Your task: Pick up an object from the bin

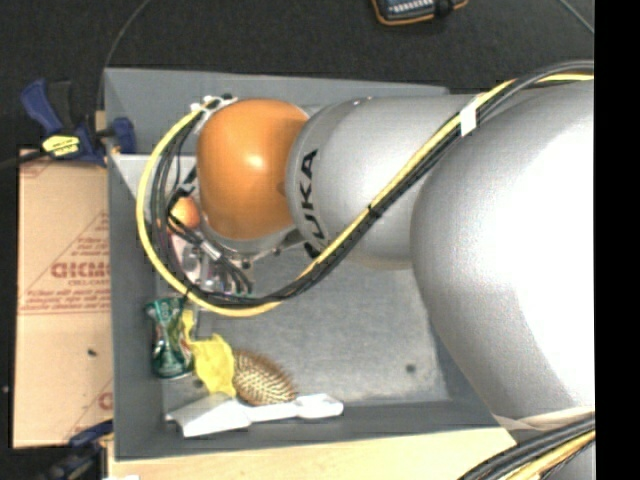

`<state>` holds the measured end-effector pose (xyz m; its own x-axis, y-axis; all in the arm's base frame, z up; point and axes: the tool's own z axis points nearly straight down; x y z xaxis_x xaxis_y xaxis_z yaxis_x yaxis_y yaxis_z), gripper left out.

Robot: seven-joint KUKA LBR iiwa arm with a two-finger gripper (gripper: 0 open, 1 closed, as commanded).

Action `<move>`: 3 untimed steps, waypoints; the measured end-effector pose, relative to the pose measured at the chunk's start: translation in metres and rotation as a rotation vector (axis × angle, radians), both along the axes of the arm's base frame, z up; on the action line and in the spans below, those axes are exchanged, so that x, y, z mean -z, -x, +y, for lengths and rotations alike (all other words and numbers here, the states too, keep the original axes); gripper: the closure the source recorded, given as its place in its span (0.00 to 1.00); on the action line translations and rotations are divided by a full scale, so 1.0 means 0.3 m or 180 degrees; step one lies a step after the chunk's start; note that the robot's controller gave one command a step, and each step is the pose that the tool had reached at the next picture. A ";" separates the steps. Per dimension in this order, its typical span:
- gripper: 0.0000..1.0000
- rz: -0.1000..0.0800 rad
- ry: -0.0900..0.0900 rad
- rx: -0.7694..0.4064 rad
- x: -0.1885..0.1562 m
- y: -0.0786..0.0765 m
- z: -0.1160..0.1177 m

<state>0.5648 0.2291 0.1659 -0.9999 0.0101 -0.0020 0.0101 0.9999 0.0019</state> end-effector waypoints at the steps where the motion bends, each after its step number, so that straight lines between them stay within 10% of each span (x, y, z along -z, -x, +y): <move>1: 0.00 0.0000 0.0000 0.0000 0.000 0.000 0.000; 2: 0.00 -0.0001 0.0005 -0.0150 -0.020 0.007 -0.012; 3: 0.00 0.0007 0.0003 -0.0225 0.107 0.143 -0.138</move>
Offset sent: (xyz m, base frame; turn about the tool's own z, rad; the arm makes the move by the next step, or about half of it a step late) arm -0.0098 -0.0544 0.0934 -0.3981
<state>0.5218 0.1876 0.1339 -0.9982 -0.0606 0.0002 -0.0606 0.9982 0.0009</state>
